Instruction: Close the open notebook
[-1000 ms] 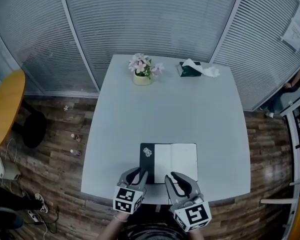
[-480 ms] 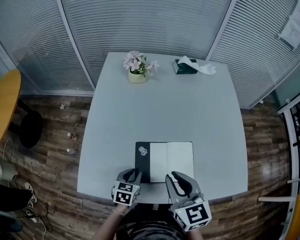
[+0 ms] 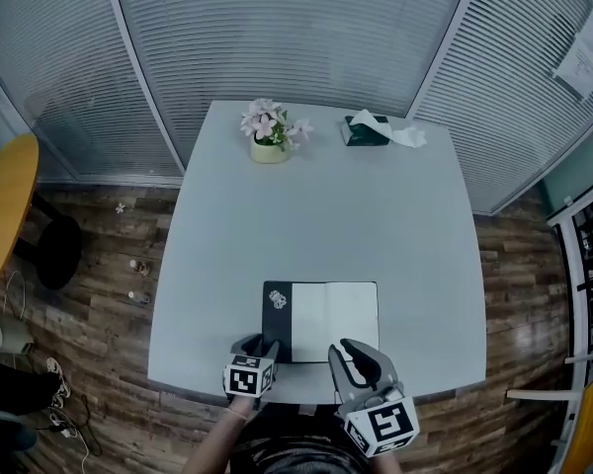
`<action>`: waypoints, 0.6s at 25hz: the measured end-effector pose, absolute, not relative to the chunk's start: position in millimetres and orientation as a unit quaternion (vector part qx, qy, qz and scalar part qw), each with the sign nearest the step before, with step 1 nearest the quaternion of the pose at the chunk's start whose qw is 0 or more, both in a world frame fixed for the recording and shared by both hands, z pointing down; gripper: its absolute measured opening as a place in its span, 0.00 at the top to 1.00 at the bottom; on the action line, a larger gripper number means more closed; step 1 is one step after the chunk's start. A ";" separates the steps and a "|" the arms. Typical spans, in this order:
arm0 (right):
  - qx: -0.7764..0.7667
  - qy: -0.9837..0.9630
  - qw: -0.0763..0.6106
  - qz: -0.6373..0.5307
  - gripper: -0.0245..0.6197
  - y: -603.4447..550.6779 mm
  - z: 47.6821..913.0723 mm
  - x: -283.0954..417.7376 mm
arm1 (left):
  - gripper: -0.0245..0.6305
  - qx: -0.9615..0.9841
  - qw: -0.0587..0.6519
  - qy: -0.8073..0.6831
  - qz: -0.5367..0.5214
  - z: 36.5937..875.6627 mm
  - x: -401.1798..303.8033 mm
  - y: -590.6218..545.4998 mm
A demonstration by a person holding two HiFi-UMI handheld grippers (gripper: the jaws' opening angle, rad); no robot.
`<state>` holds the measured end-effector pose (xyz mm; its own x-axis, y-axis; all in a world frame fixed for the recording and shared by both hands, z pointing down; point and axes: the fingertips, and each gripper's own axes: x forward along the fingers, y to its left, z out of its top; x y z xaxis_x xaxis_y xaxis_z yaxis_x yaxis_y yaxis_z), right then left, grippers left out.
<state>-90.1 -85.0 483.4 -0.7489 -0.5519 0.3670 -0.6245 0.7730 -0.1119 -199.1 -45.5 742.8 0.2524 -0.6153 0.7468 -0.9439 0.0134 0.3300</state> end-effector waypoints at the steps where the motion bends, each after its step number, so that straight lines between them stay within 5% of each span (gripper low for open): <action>1: 0.319 -0.927 0.158 0.115 0.86 -85.8 483.7 -88.6 | 0.72 0.672 0.414 -0.580 0.200 743.1 -198.7 -45.7; 15: 0.335 -0.924 0.138 0.123 0.86 -87.3 478.1 -72.8 | 0.71 0.654 0.466 -0.586 0.111 723.4 -203.3 -47.5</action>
